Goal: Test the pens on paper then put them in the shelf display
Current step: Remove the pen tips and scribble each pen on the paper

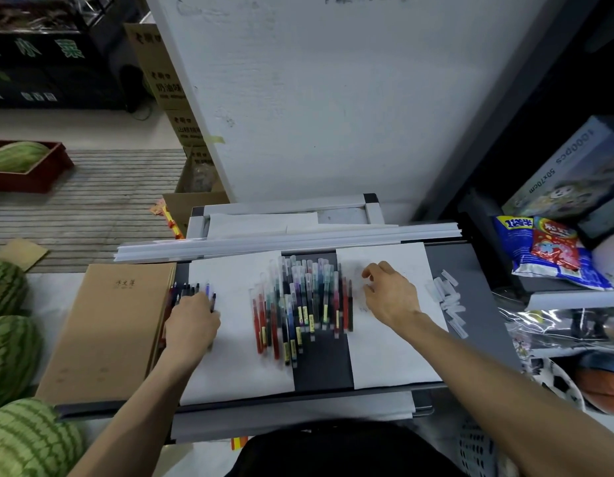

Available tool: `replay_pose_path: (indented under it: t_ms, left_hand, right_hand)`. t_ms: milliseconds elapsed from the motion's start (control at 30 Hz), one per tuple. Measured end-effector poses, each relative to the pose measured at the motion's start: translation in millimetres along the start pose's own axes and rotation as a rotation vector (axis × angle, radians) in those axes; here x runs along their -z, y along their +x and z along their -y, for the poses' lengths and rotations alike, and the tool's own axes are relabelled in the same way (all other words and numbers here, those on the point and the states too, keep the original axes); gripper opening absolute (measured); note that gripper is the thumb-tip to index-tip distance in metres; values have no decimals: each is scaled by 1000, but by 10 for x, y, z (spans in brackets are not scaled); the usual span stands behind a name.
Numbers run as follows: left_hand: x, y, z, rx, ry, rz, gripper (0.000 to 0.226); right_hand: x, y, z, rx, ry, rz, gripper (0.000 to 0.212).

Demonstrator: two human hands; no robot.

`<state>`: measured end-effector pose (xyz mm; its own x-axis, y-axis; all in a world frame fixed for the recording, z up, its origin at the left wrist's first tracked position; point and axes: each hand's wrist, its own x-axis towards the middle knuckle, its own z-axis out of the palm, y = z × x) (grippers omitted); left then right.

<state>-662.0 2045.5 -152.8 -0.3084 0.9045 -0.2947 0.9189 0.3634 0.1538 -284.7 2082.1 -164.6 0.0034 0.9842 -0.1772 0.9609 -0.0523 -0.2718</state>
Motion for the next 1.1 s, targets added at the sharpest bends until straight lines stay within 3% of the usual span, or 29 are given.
replay_pose_path:
  t_ms: [133, 400, 467, 600, 667, 800, 933, 1100]
  left_hand:
    - [-5, -51, -51, 11, -28, 16, 16]
    - [47, -225, -102, -33, -175, -17, 27]
    - [74, -307, -182, -77, -224, 11, 25]
    - [188, -518, -403, -161, -447, 133, 22]
    - [284, -670, -516, -242, -549, 190, 26]
    - [532, -973, -736, -465, -700, 281, 24]
    - [750, -1189, -887, -666, -659, 227, 27]
    - [841, -1259, -950, -750, -596, 161, 19]
  right_hand:
    - [-34, 14, -55, 83, -93, 24, 26]
    - [-104, -45, -156, 22, -72, -73, 18]
    - [-131, -116, -160, -36, 59, -96, 15]
    - [-2, -335, -1, -180, 643, -30, 5]
    - [148, -498, 143, -180, 915, 23, 4]
    - [480, -846, 395, -67, 1224, 115, 9]
    - [763, -1072, 574, 17, 1337, 165, 10]
    - [1020, -1211, 676, 58, 1388, 127, 29]
